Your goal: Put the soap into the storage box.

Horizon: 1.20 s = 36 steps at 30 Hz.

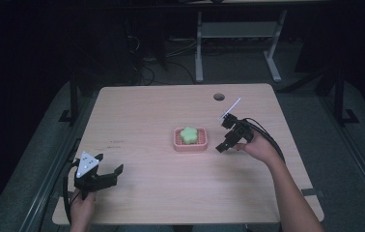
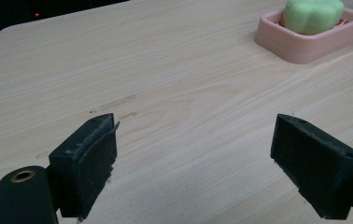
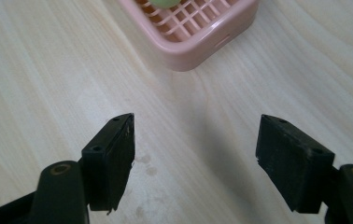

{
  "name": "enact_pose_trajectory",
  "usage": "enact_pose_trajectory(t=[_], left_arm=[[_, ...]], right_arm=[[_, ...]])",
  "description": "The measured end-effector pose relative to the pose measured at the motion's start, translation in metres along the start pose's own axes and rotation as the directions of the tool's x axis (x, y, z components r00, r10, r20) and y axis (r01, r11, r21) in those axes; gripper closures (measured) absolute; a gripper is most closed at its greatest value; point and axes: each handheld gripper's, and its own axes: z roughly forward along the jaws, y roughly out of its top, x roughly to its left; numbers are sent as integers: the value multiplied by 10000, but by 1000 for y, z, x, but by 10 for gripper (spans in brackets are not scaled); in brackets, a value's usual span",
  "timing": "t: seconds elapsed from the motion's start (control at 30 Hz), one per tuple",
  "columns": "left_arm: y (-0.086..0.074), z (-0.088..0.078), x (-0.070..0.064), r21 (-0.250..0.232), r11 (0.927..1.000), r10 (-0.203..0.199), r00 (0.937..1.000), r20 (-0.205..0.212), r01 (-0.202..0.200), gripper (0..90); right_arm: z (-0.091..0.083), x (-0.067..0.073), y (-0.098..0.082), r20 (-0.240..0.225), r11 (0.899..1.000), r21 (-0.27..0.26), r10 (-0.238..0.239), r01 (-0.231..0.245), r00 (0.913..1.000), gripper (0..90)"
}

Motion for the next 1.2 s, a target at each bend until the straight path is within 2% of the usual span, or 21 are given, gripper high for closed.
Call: enact_pose_trajectory(t=[0.1, 0.27, 0.47, 0.57, 0.9, 1.2], left_arm=[[0, 0, 0, -11, 10000, 1, 10000, 6, -1, 143], [0, 0, 0, 28, 10000, -1, 10000, -21, 1, 143], [0, 0, -1, 42, 10000, 38, 10000, -27, -38, 143], [0, 0, -1, 44, 10000, 22, 10000, -30, -22, 143], [0, 0, 0, 71, 10000, 1, 10000, -55, 0, 143], [0, 0, -1, 74, 10000, 4, 10000, -44, -3, 143]], right_arm=[[0, 0, -6, -21, 9999, -83, 87, -87, 10000, 281], [-1, 1, -15, 49, 9999, 92, 122, -123, 9999, 278], [-3, 3, -26, -64, 9997, -152, 183, -184, 9998, 280], [-3, 4, -30, -57, 9997, -31, 221, -222, 9997, 274], [-7, 12, -50, -115, 9992, -371, 155, -160, 9998, 276], [-8, 17, -75, -178, 9974, -622, 344, -355, 9992, 272]])
